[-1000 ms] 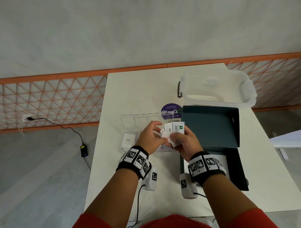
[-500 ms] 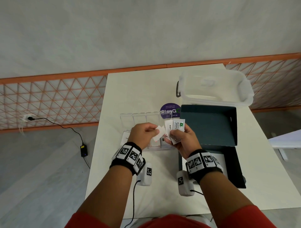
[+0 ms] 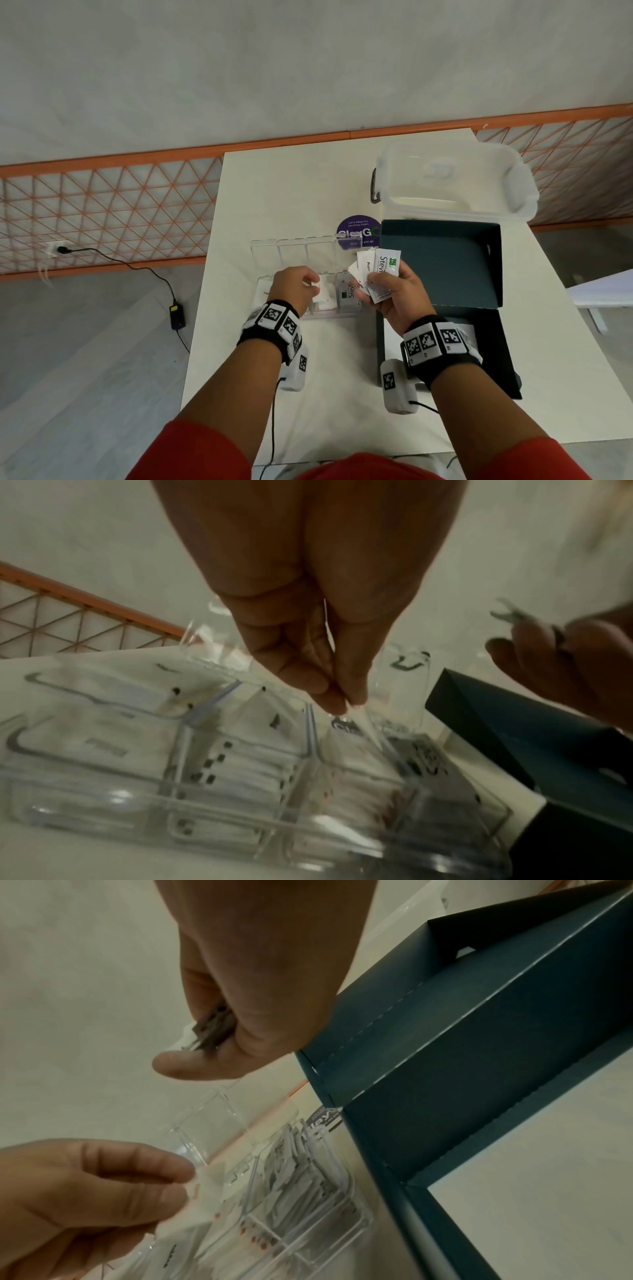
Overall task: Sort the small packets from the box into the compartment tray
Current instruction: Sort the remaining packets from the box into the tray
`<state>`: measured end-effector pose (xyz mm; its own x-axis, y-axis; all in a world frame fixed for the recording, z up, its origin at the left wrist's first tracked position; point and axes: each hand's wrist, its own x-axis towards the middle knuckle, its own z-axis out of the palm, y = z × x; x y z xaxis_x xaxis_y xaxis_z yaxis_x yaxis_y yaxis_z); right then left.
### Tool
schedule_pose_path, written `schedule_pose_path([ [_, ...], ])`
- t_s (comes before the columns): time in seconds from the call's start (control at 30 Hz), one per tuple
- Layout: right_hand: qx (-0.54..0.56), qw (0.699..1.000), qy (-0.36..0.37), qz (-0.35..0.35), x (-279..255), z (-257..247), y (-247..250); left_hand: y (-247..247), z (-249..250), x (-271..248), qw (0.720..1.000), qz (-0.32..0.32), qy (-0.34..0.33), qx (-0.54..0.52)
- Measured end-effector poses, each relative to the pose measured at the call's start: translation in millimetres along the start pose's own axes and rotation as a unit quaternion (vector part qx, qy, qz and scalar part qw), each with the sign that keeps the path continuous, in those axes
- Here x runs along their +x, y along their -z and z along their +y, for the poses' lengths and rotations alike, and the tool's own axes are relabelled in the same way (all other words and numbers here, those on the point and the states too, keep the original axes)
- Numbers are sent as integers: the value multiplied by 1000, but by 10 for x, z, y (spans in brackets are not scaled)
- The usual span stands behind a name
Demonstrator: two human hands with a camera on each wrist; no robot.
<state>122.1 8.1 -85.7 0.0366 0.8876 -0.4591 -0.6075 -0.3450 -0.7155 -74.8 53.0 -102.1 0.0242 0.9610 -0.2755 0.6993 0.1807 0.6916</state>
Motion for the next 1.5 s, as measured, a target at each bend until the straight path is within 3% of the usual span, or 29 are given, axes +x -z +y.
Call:
schedule_pose_path([
  [0.17, -7, 1000, -9, -8, 26, 2, -1, -196, -59, 27, 988, -56, -45, 137],
  [0.37, -24, 999, -16, -19, 42, 28, 14, -250, -42, -18, 970, -47, -79, 225],
  [0.5, -47, 999, -17, -14, 46, 27, 30, -137, 64, -18, 987, -23, -77, 140],
  [0.6, -81, 996, -20, -19, 37, 23, 40, -10, 244, -31, 991, 40, -124, 10],
  [0.7, -106, 993, -31, -29, 19, 54, 19, 108, 470, -58, 982, 37, -176, -64],
  [0.9, -125, 989, -45, -70, -16, 126, -59, 42, 811, -61, 977, -67, -193, 63],
  [1.0, -115, 989, -50, -75, -35, 137, -66, 11, 813, -54, 983, -79, -165, 34],
  [1.37, -45, 998, -27, -17, -56, 93, 27, -9, 694, -77, 984, 87, -91, -123],
  [1.5, -20, 1000, -14, 9, -33, 56, 120, 11, 676, -119, 986, 66, -131, -77],
])
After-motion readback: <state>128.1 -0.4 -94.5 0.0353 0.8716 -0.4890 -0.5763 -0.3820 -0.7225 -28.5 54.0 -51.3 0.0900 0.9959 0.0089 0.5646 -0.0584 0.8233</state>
